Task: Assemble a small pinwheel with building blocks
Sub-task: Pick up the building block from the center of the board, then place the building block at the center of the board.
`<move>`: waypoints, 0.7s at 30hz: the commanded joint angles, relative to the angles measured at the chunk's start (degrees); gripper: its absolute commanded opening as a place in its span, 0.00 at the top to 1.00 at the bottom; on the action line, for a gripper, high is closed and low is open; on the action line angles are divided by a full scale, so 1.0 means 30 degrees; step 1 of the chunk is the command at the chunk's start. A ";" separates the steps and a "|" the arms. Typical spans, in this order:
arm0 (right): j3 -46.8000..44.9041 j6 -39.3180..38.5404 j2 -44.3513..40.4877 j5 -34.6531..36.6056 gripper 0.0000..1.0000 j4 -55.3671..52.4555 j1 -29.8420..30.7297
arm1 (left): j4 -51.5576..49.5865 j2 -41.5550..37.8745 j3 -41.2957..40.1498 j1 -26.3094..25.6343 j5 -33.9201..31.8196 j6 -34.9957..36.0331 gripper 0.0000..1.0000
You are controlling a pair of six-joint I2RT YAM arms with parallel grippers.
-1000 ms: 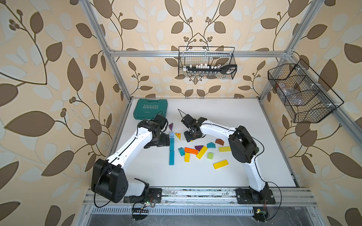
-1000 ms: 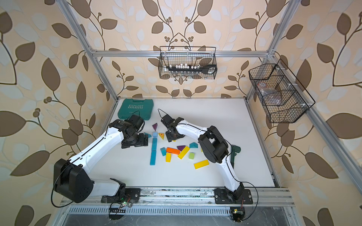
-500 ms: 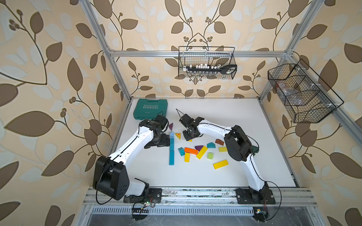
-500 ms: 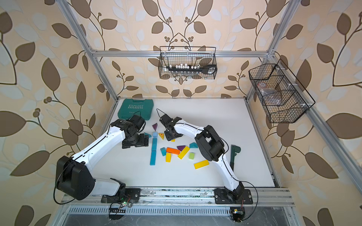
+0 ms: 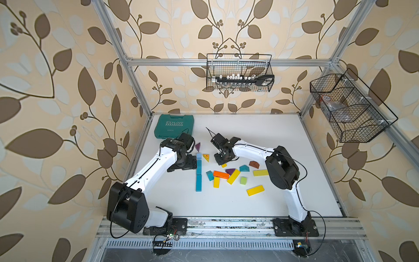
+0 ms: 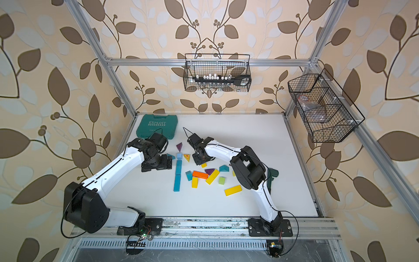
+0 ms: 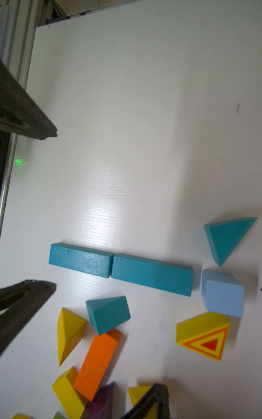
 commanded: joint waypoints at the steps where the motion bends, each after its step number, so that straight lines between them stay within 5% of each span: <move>1: -0.1313 -0.0077 -0.2005 -0.1318 0.92 0.0940 0.0066 | 0.1259 -0.1896 -0.0290 0.0059 0.1502 -0.0815 0.01; 8: -0.4584 0.0686 -0.5192 -0.4045 1.00 0.3038 -0.0607 | 0.4792 -0.4030 -0.0506 -0.0196 0.3479 -0.1683 0.01; 13: -0.7095 0.1649 -0.7347 -0.6441 1.00 0.5070 -0.2163 | 0.6926 -0.1980 -0.0006 -0.1582 0.4199 -0.2047 0.01; 21: -0.7643 0.2361 -0.8424 -0.8860 1.00 0.5426 -0.3906 | 0.8953 0.3224 0.3151 -0.6972 0.0124 0.3167 0.01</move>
